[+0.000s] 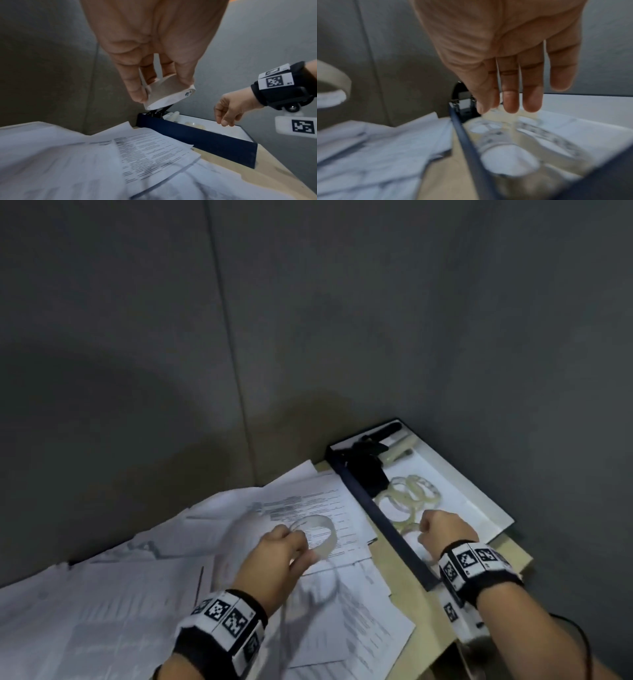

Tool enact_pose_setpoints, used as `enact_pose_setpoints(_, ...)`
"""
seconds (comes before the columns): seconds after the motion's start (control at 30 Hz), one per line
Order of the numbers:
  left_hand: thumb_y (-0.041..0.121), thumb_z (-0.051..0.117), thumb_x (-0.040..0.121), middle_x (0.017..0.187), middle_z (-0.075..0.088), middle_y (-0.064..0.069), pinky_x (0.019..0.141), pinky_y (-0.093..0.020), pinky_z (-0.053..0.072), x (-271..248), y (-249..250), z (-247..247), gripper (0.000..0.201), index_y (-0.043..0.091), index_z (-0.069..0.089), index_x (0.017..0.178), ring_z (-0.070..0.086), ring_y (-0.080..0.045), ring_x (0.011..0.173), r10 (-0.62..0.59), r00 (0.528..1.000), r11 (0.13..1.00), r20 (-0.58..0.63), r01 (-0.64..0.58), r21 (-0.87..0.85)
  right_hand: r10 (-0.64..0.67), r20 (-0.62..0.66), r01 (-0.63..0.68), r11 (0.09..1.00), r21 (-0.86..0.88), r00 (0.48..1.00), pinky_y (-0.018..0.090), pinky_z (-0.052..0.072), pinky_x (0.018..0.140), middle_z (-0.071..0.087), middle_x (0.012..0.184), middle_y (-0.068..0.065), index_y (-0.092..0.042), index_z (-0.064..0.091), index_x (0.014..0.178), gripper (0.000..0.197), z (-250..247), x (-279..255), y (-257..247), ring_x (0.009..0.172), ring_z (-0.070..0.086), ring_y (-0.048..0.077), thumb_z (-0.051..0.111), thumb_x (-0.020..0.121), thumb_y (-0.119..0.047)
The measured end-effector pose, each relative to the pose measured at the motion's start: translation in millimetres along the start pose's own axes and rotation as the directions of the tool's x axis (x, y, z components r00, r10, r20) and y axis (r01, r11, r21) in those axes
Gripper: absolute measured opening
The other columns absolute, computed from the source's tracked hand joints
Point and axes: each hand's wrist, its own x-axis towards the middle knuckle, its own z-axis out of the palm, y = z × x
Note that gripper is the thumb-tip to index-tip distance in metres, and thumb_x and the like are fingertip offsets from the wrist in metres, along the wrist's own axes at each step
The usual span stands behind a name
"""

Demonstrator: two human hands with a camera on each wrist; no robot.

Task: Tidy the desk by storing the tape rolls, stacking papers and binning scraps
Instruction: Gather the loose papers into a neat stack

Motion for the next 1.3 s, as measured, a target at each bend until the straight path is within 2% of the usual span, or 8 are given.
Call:
enact_pose_setpoints(0.23,0.046,0.055,0.09,0.094,0.049,0.011,0.077,-0.024,0.044,45,49,35,0.025,0.022,0.058,0.088,0.049,-0.008,0.088,0.066,0.994,0.998,0.086,-0.066,-0.002,0.0,0.144,0.022,0.989,-0.149,0.99,0.031,0.044,0.085,0.065,0.106,-0.001,-0.026,0.057,0.105,0.024,9,33,31,0.101,0.062,0.019,0.062,0.083,-0.03)
enact_pose_setpoints(0.4,0.045,0.056,0.09,0.094,0.05,0.009,0.073,-0.023,0.043,72,71,55,0.024,0.021,0.059,0.089,0.05,-0.01,0.087,0.122,0.989,0.992,0.083,-0.125,0.033,-0.035,0.164,0.063,0.983,-0.17,0.986,0.037,0.039,0.092,0.065,0.111,-0.002,-0.023,0.055,0.112,0.027,20,47,36,0.106,0.06,0.02,0.056,0.085,-0.019)
enact_pose_setpoints(0.53,0.042,0.056,0.09,0.099,0.05,0.009,0.073,-0.022,0.042,93,89,70,0.021,0.021,0.059,0.093,0.048,-0.008,0.088,0.17,0.98,0.984,0.107,-0.175,0.042,-0.034,0.179,0.052,0.994,-0.095,0.983,0.036,0.036,0.089,0.066,0.103,-0.002,-0.024,0.06,0.094,0.013,8,59,47,0.099,0.06,0.02,0.05,0.088,-0.021)
enact_pose_setpoints(0.67,0.037,0.055,0.091,0.107,0.051,0.004,0.078,-0.025,0.044,116,107,92,0.02,0.019,0.06,0.1,0.052,-0.015,0.098,0.231,0.955,0.967,0.188,-0.246,0.064,-0.041,0.164,0.044,0.999,-0.018,0.986,0.031,0.048,0.086,0.066,0.105,0.002,-0.023,0.065,0.099,0.019,-21,70,71,0.099,0.062,0.023,0.055,0.085,-0.016)
enact_pose_setpoints(0.8,0.034,0.053,0.09,0.11,0.05,0.001,0.081,-0.029,0.046,132,125,116,0.019,0.019,0.058,0.101,0.052,-0.018,0.102,0.249,0.932,0.951,0.262,-0.287,0.118,-0.119,0.134,0.119,0.993,0.008,0.984,0.026,0.044,0.069,0.061,0.087,0.0,-0.024,0.056,0.072,0.014,-32,71,85,0.087,0.06,0.021,0.057,0.082,-0.016)
enact_pose_setpoints(1.0,0.042,0.053,0.086,0.104,0.052,0.002,0.075,-0.026,0.045,132,126,120,0.022,0.031,0.058,0.105,0.052,-0.018,0.1,0.234,0.927,0.946,0.294,-0.287,0.152,-0.253,0.239,0.283,0.954,-0.102,0.938,0.032,0.049,0.078,0.064,0.101,0.004,-0.02,0.067,0.097,0.018,-13,71,63,0.094,0.062,0.026,0.053,0.088,-0.014)
enact_pose_setpoints(1.13,0.04,0.054,0.084,0.099,0.052,0.004,0.071,-0.028,0.047,131,117,116,0.018,0.024,0.059,0.089,0.054,-0.017,0.095,0.206,0.943,0.959,0.26,-0.247,0.138,-0.243,0.372,0.348,0.904,-0.248,0.896,0.033,0.046,0.081,0.06,0.113,0.006,-0.014,0.062,0.11,0.021,-1,75,58,0.101,0.06,0.027,0.051,0.091,-0.016)
enact_pose_setpoints(1.3,0.035,0.053,0.084,0.102,0.052,0.005,0.076,-0.03,0.049,127,113,114,0.018,0.021,0.06,0.091,0.052,-0.015,0.097,0.191,0.939,0.96,0.287,-0.24,0.144,-0.218,0.391,0.36,0.869,-0.339,0.894,0.034,0.047,0.087,0.062,0.118,0.004,-0.012,0.057,0.119,0.028,-4,82,66,0.108,0.059,0.025,0.044,0.095,-0.008)
